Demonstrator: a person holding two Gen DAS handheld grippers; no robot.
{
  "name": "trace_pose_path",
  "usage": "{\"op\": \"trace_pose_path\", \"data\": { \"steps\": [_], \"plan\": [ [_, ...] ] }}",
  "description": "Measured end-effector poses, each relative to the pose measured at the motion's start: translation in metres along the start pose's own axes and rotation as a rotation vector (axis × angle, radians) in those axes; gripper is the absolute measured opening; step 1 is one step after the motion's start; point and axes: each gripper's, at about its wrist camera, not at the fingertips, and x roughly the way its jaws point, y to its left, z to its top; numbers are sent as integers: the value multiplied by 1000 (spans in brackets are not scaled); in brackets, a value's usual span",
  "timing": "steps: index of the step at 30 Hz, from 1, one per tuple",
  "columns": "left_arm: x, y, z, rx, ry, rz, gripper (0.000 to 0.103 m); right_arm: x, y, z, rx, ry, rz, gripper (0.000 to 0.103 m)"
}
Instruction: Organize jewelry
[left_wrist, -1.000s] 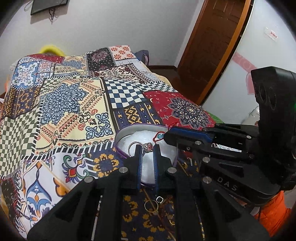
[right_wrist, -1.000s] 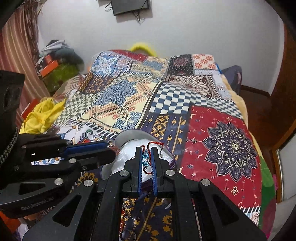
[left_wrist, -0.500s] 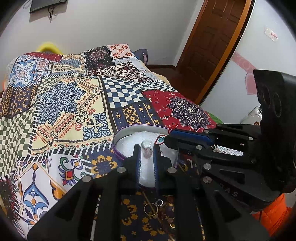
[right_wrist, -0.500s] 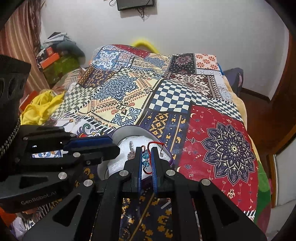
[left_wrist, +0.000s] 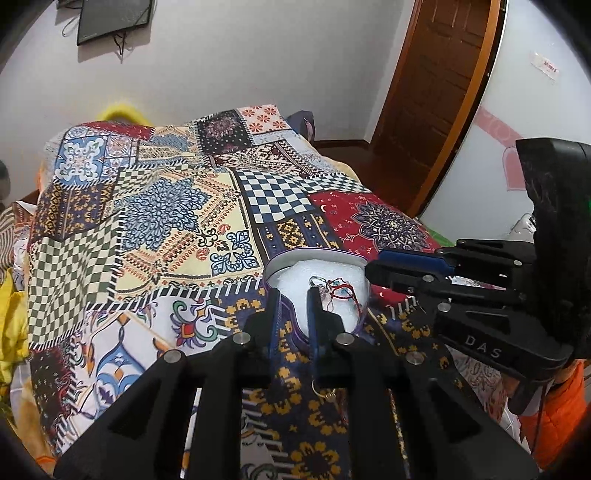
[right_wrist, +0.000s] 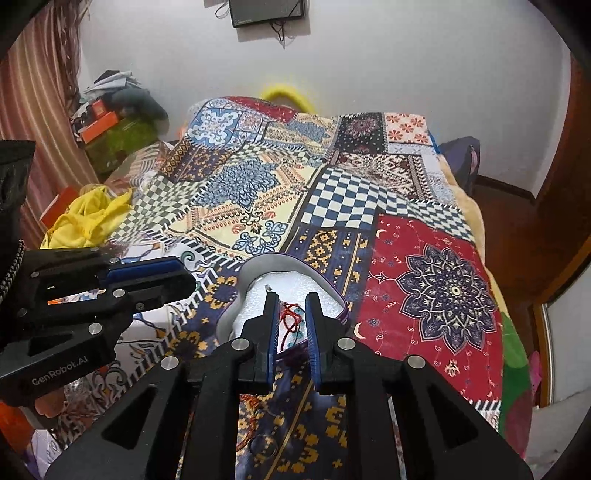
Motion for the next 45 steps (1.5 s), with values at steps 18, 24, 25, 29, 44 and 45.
{"op": "trace_pose_path", "data": {
  "steps": [18, 24, 25, 29, 44, 45],
  "plan": [
    [-46, -10, -27, -19, 0, 52, 34, -47, 17, -31, 11, -49, -27, 31],
    [-34, -6, -45, -29, 57, 48, 34, -44, 11, -46, 50, -26, -23, 46],
    [-31, -7, -49, -26, 69, 49, 34, -43, 10, -49, 55, -20, -20, 46],
    [-18, -7, -61, -16, 113, 44, 34, -36, 7, -59, 65, 2, -35, 46],
    [-6, -21, -91, -32, 192, -65, 34, -4, 19, -93, -75, 104, -39, 45],
    [-6, -22, -90, -29, 192, -64, 34, -2, 21, -92, -88, 99, -47, 45]
  ]
}}
